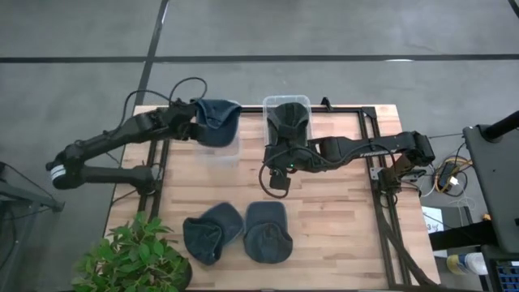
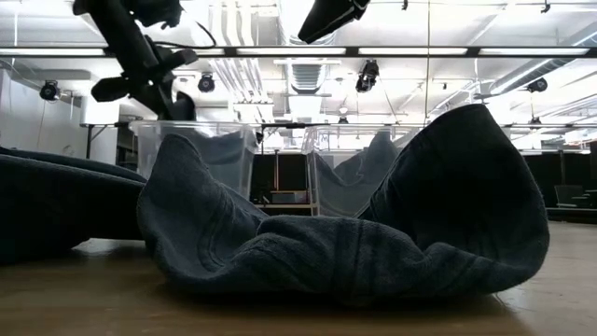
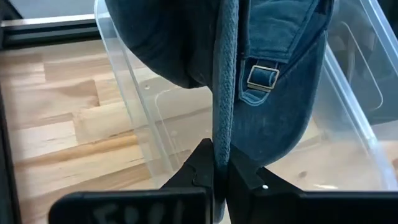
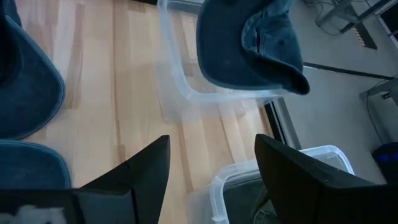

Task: Pick & Place hat
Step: Put the right blue cap into the left transparent bin

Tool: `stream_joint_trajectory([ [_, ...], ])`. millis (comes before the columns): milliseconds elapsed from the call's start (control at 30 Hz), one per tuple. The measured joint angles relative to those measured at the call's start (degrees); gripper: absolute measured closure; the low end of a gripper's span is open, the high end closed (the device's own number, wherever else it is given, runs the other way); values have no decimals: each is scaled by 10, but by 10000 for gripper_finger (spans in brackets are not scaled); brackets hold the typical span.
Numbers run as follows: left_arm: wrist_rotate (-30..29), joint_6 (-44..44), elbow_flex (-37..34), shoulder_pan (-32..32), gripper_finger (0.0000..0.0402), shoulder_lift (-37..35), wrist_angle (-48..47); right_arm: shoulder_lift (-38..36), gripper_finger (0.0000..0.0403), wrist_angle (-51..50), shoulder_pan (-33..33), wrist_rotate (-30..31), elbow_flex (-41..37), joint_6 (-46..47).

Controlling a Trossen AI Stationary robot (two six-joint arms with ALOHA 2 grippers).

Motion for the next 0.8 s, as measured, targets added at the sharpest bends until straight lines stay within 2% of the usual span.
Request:
stream_joint_trajectory([
  [367,32,-28,15,0,376,24,-33,0,174,-3,0,0,-1,2],
  [700,31,24,9,-1,373,27,-39,0,174,-15,0,-1,-1,17],
  [800,30,48,9,-1,358,28,-40,0,174,-15,0,-1,-1,18],
])
